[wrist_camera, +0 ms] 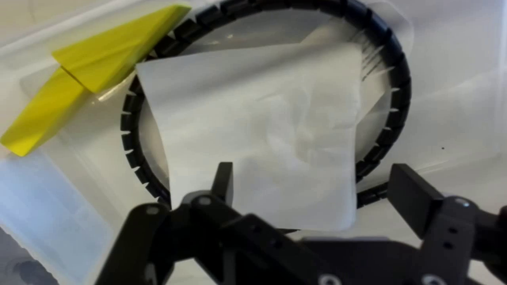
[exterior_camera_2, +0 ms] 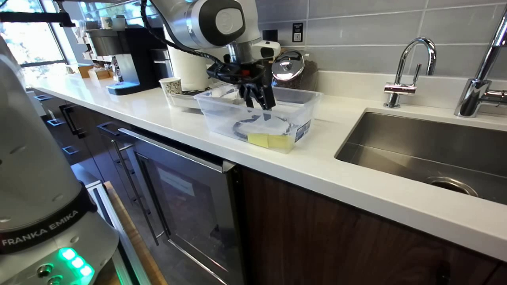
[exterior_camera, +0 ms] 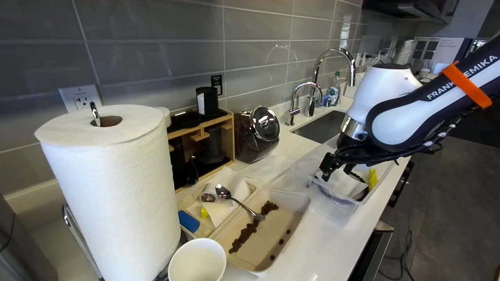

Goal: Take the paper towel out of the plastic box

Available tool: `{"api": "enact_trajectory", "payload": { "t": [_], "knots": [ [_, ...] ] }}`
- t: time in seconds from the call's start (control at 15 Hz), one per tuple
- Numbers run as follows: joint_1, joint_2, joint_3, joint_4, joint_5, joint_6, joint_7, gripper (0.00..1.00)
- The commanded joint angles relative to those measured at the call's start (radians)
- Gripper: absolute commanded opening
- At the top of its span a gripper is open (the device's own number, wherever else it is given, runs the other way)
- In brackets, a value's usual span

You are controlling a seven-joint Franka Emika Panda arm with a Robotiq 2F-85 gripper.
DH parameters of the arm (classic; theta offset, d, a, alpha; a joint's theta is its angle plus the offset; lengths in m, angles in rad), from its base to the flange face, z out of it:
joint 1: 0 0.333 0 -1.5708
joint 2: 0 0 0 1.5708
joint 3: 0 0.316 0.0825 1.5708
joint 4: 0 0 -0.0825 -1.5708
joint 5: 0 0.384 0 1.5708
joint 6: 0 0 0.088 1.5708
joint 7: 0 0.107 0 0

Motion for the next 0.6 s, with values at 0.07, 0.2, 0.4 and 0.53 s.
{"api": "enact_trajectory", "payload": {
  "t": [0.07, 0.2, 0.4, 0.53],
  "knots": [
    [-0.004, 0.034, -0.006, 0.039, -0.014, -0.002, 0.024, 1.0],
    [0.0, 0.051, -0.004, 0.068, -0.01, -0.008, 0.025, 1.0],
    [0.002, 0.077, -0.006, 0.105, -0.016, -0.016, 0.029, 1.0],
    [0.007, 0.095, -0.006, 0.125, -0.008, -0.021, 0.025, 1.0]
  ]
}}
